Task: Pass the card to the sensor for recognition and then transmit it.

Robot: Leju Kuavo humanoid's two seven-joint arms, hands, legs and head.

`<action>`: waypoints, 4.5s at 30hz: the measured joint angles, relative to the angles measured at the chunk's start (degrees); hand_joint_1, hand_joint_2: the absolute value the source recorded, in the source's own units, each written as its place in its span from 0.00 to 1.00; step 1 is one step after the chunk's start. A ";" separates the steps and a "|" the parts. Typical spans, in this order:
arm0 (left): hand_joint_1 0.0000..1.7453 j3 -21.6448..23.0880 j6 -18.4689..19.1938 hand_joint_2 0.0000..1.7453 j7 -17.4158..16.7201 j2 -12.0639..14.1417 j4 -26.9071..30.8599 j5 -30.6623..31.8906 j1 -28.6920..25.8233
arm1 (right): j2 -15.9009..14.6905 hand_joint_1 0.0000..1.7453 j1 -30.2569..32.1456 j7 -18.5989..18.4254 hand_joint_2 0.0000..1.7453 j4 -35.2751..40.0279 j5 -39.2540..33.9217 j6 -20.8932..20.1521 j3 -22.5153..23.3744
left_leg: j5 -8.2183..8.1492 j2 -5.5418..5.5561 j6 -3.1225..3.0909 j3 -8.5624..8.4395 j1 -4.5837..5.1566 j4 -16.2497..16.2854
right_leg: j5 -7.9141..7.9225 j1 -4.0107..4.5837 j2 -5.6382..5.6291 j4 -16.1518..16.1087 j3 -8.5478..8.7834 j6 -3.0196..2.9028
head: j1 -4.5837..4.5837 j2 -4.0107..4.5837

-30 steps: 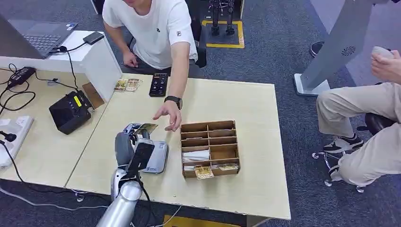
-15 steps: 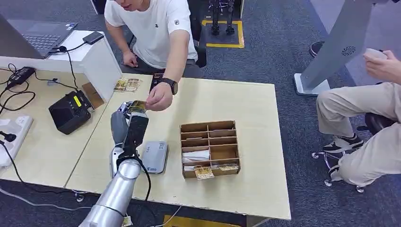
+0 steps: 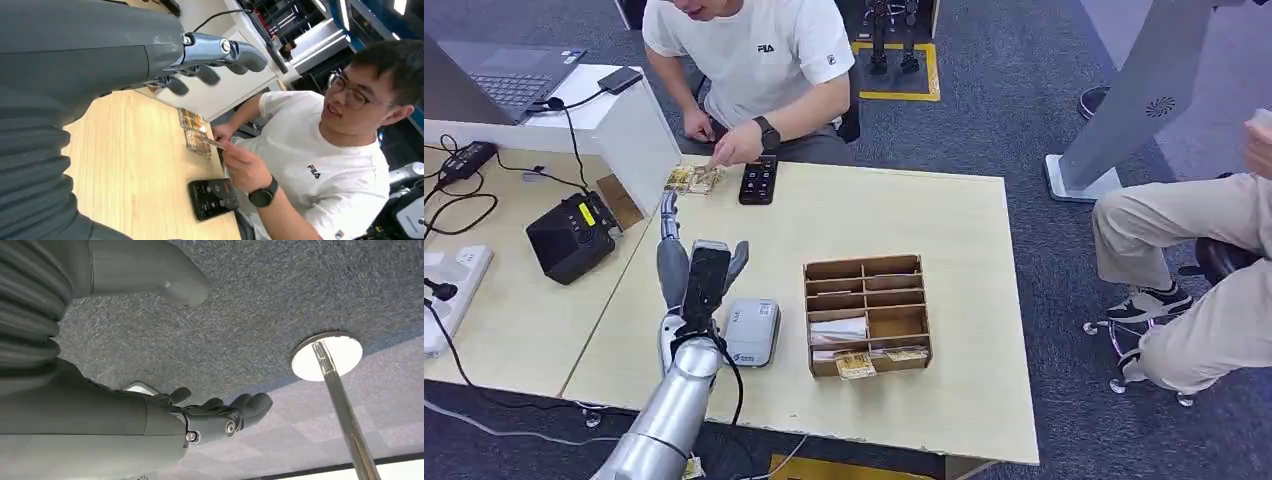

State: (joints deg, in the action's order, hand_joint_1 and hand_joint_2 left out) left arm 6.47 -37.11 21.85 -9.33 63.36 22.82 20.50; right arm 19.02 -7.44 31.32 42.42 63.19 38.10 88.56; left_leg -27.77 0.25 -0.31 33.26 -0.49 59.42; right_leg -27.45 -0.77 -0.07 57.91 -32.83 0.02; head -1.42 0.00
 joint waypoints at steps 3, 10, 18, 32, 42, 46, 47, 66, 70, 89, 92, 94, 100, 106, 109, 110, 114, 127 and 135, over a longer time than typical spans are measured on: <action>0.00 0.50 0.24 0.00 1.45 0.02 2.35 -2.79 -2.20 | 0.00 0.00 0.01 -0.42 1.00 0.04 -0.17 0.00 0.00 | -0.02 -0.02 0.00 0.00 0.00 0.00 | 0.00 0.00 -0.05 0.00 -0.01 0.00 | 0.00 0.00; 0.00 0.79 -0.39 0.00 5.71 -0.07 10.24 -8.27 -9.19 | 0.00 0.00 0.13 -1.82 1.00 0.74 -0.76 0.00 0.00 | -0.04 -0.06 0.00 0.05 0.00 0.00 | -0.01 0.00 -0.12 0.00 -0.08 0.00 | 0.02 0.00; 0.00 2.14 -1.49 1.00 10.28 -0.50 21.38 -14.81 -18.30 | 0.00 0.00 0.31 -3.22 1.00 1.79 -1.90 0.00 0.00 | -0.06 -0.07 -0.03 0.08 0.00 0.00 | -0.03 0.00 -0.13 -0.01 -0.12 0.00 | 0.00 0.00; 0.00 2.51 -3.02 1.00 16.77 -3.39 33.80 -16.16 -27.90 | 0.00 0.00 0.84 -5.51 1.00 4.02 -2.01 0.00 0.02 | -0.06 -0.07 -0.03 0.10 0.00 0.00 | -0.03 0.00 -0.10 -0.02 -0.12 0.01 | 0.02 0.00; 0.00 2.51 -2.99 1.00 18.10 -4.57 37.35 -17.29 -31.46 | 0.00 0.00 0.89 -5.97 1.00 4.48 -3.12 0.00 0.02 | -0.06 -0.07 -0.03 0.10 0.00 0.00 | -0.03 0.00 -0.10 -0.02 -0.12 0.01 | -0.02 0.00; 0.00 2.51 -2.95 1.00 18.10 -5.16 38.86 -16.24 -32.64 | 0.00 0.00 0.95 -6.36 1.00 4.50 -2.91 0.00 0.02 | -0.06 -0.07 -0.04 0.10 0.01 0.00 | -0.03 -0.01 -0.10 -0.02 -0.12 0.01 | 0.00 0.00; 0.00 2.51 -2.95 1.00 18.10 -5.25 39.13 -16.46 -33.02 | 0.00 0.00 0.98 -6.43 1.00 4.52 -2.84 0.00 0.02 | -0.06 -0.07 -0.04 0.10 0.00 0.00 | -0.03 0.00 -0.10 -0.02 -0.12 0.01 | 0.00 0.00; 0.00 2.56 -2.95 1.00 17.95 -5.27 40.42 -18.28 -34.73 | 0.00 0.00 1.24 -7.17 1.00 4.98 -3.04 0.00 0.02 | -0.06 -0.07 -0.04 0.10 0.01 0.00 | -0.03 0.00 -0.10 -0.02 -0.12 0.01 | 0.00 0.00; 0.00 2.56 -2.93 1.00 17.93 -5.27 40.42 -18.30 -34.72 | 0.00 0.00 1.24 -7.22 1.00 4.98 -3.04 0.00 0.02 | -0.06 -0.07 -0.04 0.09 0.01 0.00 | -0.03 0.00 -0.10 -0.02 -0.13 0.01 | 0.00 0.00; 0.00 2.78 -2.93 1.00 16.73 -5.25 40.31 -18.23 -34.28 | 0.00 0.00 1.27 -7.59 1.00 4.98 -3.04 0.00 0.02 | -0.06 -0.07 -0.04 0.09 0.00 0.00 | -0.03 0.00 -0.10 -0.02 -0.14 0.01 | 0.00 0.00; 0.00 3.72 -2.93 1.00 15.74 -5.22 39.43 -18.58 -33.81 | 0.00 0.00 1.29 -7.50 1.00 4.98 -3.10 0.00 0.02 | -0.06 -0.07 -0.04 0.10 0.00 0.00 | -0.03 0.00 -0.11 -0.03 -0.15 0.01 | 0.00 0.00; 0.00 3.94 -2.93 1.00 15.72 -5.20 39.28 -18.58 -33.67 | 0.00 0.00 1.30 -7.48 1.00 4.98 -3.10 0.00 0.02 | -0.06 -0.07 -0.04 0.10 0.00 0.00 | -0.03 0.00 -0.11 -0.03 -0.14 0.01 | 0.00 0.00; 0.00 4.63 -2.93 1.00 15.30 -5.11 38.67 -18.67 -33.31 | 0.00 0.00 1.31 -7.39 1.00 4.98 -3.80 0.00 0.02 | -0.06 -0.07 -0.04 0.10 0.00 0.00 | -0.03 0.00 -0.11 -0.03 -0.14 0.01 | 0.00 0.00; 0.00 4.81 -2.93 1.00 14.95 -5.09 38.16 -18.63 -33.21 | 0.00 0.00 1.37 -7.39 1.00 4.98 -3.71 0.00 0.02 | -0.06 -0.07 -0.04 0.10 0.00 0.00 | -0.03 0.00 -0.11 -0.03 -0.14 0.01 | 0.00 0.00; 0.00 4.83 -2.93 1.00 14.93 -5.09 38.08 -18.58 -33.21 | 0.00 0.00 1.44 -7.26 1.00 4.98 -3.91 0.00 0.02 | -0.06 -0.07 -0.04 0.10 0.00 0.00 | -0.03 0.00 -0.11 -0.03 -0.14 0.01 | 0.00 0.00; 0.00 4.83 -2.93 1.00 14.91 -5.09 38.08 -18.56 -33.21 | 0.00 0.00 1.46 -7.19 1.00 4.98 -4.04 0.00 0.02 | -0.06 -0.07 -0.04 0.10 0.00 0.00 | -0.03 0.00 -0.11 -0.03 -0.15 0.01 | 0.00 0.00; 0.00 4.83 -2.93 1.00 14.91 -5.09 37.88 -18.19 -33.20 | 0.00 0.00 1.48 -7.17 1.00 4.98 -4.04 0.00 0.02 | -0.06 -0.07 -0.04 0.10 0.00 0.00 | -0.03 0.00 -0.11 -0.03 -0.14 0.01 | 0.00 0.00; 0.00 4.94 -2.93 1.00 14.62 -4.98 37.38 -17.71 -33.12 | 0.00 0.00 1.52 -7.19 1.00 4.96 -3.76 0.00 0.02 | -0.06 -0.07 -0.04 0.10 0.00 0.00 | -0.03 0.00 -0.11 -0.03 -0.15 0.01 | 0.00 0.00; 0.00 5.42 -2.93 1.00 14.17 -4.63 37.07 -17.84 -33.08 | 0.00 0.00 1.53 -7.48 1.00 4.96 -3.56 0.00 0.02 | -0.06 -0.07 -0.04 0.10 0.00 0.00 | -0.03 0.00 -0.11 -0.03 -0.14 0.01 | 0.00 0.00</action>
State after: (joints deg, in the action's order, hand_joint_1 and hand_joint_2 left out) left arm 11.89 -40.04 36.02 -13.97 100.43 4.98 -12.57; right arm 19.02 -5.91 23.85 47.39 59.63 38.10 88.59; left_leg -27.83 0.18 -0.35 33.36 -0.49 59.42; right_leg -27.49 -0.77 -0.18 57.88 -32.97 0.03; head -1.42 0.00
